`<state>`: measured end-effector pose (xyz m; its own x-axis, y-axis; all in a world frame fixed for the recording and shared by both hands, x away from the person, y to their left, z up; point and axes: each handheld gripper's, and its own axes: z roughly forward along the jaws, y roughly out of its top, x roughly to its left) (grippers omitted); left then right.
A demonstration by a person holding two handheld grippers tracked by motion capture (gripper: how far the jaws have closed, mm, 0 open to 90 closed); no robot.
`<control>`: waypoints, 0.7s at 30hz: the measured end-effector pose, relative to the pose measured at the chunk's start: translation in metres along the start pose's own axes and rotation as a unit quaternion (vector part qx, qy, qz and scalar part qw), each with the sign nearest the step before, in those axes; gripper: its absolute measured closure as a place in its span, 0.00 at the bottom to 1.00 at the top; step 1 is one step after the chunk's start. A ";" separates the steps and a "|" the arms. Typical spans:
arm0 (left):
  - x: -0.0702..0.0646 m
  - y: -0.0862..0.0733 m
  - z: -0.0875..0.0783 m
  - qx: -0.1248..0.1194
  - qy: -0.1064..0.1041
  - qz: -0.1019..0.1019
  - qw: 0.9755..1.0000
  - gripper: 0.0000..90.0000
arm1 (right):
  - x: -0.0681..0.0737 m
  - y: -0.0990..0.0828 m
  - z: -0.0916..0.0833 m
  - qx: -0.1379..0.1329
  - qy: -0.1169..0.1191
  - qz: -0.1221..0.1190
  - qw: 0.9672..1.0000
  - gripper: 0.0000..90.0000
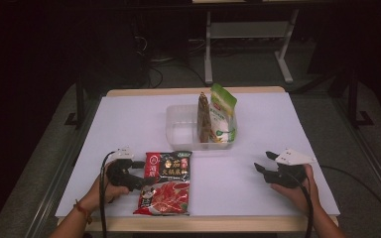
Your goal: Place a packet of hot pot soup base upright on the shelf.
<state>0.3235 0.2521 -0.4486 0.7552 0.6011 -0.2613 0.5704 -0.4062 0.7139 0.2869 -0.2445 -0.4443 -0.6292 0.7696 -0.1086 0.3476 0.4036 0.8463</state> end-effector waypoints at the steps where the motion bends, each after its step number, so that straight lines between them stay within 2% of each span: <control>1: 0.001 0.002 0.004 0.000 -0.006 -0.006 1.000 0.16 | 0.000 0.000 0.000 -0.001 0.000 0.001 1.000 0.44; 4: 0.004 0.008 0.010 -0.002 -0.007 -0.017 1.000 0.14 | 0.000 0.000 -0.001 -0.002 0.004 0.006 1.000 0.43; 7: 0.009 0.012 0.013 -0.003 -0.005 -0.028 1.000 0.16 | 0.001 0.000 0.000 -0.003 0.009 0.010 1.000 0.43; 11: 0.010 0.015 0.016 -0.002 -0.004 -0.021 1.000 0.15 | 0.003 0.000 0.001 -0.002 0.015 0.011 1.000 0.43; 12: 0.011 0.016 0.016 -0.002 -0.003 -0.025 1.000 0.15 | 0.003 0.000 0.002 -0.001 0.014 0.010 1.000 0.43; 14: 0.013 0.019 0.017 -0.005 0.025 -0.037 0.999 0.16 | 0.002 0.000 0.002 0.000 0.014 0.012 1.000 0.43; 16: 0.016 0.020 0.017 -0.012 0.023 -0.052 0.998 0.16 | 0.001 -0.001 0.002 -0.001 0.015 0.017 1.000 0.43; 18: 0.018 0.021 0.019 -0.012 0.024 -0.051 0.998 0.16 | 0.001 -0.001 0.002 0.000 0.017 0.020 1.000 0.43; 21: 0.020 0.028 0.024 -0.011 0.024 -0.063 0.998 0.15 | 0.000 -0.001 0.003 0.001 0.021 0.024 0.999 0.43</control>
<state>0.3624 0.2366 -0.4500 0.6609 0.6792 -0.3191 0.6522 -0.3095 0.6920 0.2885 -0.2430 -0.4464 -0.6404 0.7667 -0.0458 0.3796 0.3678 0.8489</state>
